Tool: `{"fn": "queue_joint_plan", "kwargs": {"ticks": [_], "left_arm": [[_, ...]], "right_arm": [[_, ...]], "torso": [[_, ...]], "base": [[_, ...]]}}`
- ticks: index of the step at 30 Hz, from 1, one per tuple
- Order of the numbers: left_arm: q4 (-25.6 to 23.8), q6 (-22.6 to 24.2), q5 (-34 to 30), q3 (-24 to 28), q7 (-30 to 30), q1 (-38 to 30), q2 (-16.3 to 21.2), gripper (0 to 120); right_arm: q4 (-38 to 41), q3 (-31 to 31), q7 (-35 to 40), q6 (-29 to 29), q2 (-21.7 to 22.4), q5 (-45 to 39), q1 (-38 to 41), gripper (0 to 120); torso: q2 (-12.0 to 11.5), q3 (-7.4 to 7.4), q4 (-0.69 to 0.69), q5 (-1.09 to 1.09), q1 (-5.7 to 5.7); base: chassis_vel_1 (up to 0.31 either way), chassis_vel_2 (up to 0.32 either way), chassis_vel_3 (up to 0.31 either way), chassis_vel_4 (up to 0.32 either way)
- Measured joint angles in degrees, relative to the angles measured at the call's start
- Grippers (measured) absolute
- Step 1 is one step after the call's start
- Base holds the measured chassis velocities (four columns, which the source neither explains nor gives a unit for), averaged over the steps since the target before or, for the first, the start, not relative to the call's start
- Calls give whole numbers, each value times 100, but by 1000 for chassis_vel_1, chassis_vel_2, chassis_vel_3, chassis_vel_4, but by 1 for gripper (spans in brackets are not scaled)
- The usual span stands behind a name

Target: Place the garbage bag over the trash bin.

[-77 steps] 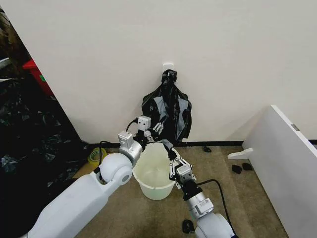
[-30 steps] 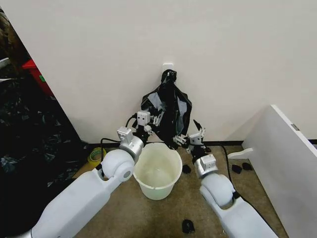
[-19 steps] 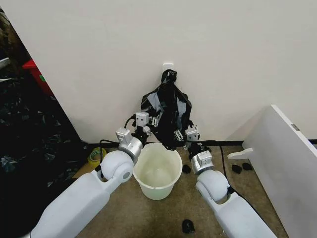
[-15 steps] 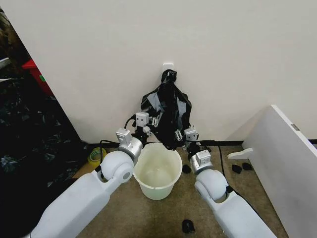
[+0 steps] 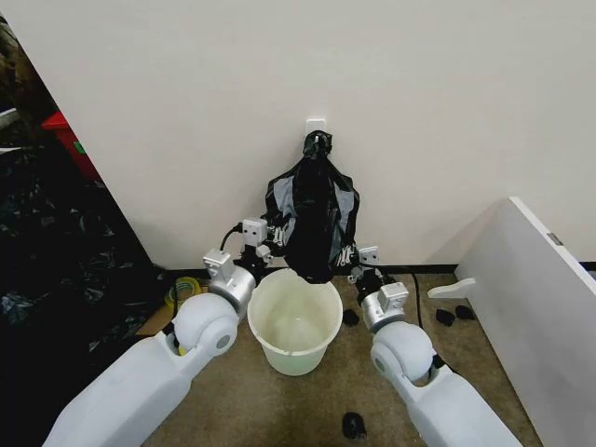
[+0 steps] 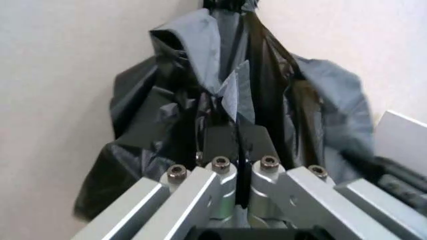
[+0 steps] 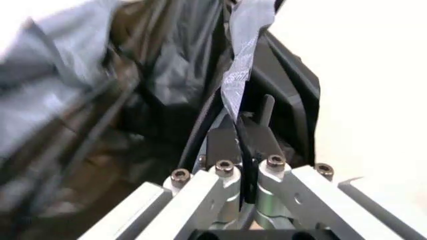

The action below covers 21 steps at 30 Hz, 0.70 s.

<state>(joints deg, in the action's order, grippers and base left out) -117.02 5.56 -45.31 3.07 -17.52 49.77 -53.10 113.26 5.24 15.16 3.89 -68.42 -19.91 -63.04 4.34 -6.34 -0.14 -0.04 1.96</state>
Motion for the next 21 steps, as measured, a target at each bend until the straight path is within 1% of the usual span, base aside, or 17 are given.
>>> {"fn": "queue_joint_plan", "kwargs": {"ticks": [2,3,4,5,6,9,10,14,21], "left_arm": [[-342,0,-8,-275,-1,405,190,0],[-529,1,-1,-442,0,651,238,0],[-721,9,-4,-582,-19,890,281,0],[-721,9,-4,-582,-19,890,281,0],[-906,23,-52,-668,-51,1060,325,0],[-1459,48,-165,-885,-126,1533,449,0],[-1459,48,-165,-885,-126,1533,449,0],[-1855,44,-165,-969,-138,2017,527,0],[-2170,34,-153,-982,-143,2388,644,0]], "right_arm": [[578,76,17,45,93,-367,-417,0],[803,81,18,67,137,-451,-583,0],[1058,97,16,87,186,-508,-792,0],[1058,97,16,87,186,-508,-792,0],[1280,125,1,91,215,-515,-1014,0],[1907,193,-92,88,264,-492,-1682,0],[1907,193,-92,88,264,-492,-1682,0],[2309,210,-174,51,263,-384,-2222,0],[2498,258,-172,11,223,-332,-2507,0]], "torso": [[0,0,0,2,0],[0,0,-2,0,-1],[0,0,3,0,-1],[0,0,3,0,-1],[1,0,3,0,-1],[2,1,-3,1,-1],[2,1,-3,1,-1],[2,1,0,-1,-1],[2,1,0,1,-1]], "base": [[0,0,0,0],[0,0,0,0],[0,0,0,0],[0,0,0,0],[0,0,0,0],[0,0,0,0],[0,0,0,0],[0,0,0,0],[0,0,0,0]]}}
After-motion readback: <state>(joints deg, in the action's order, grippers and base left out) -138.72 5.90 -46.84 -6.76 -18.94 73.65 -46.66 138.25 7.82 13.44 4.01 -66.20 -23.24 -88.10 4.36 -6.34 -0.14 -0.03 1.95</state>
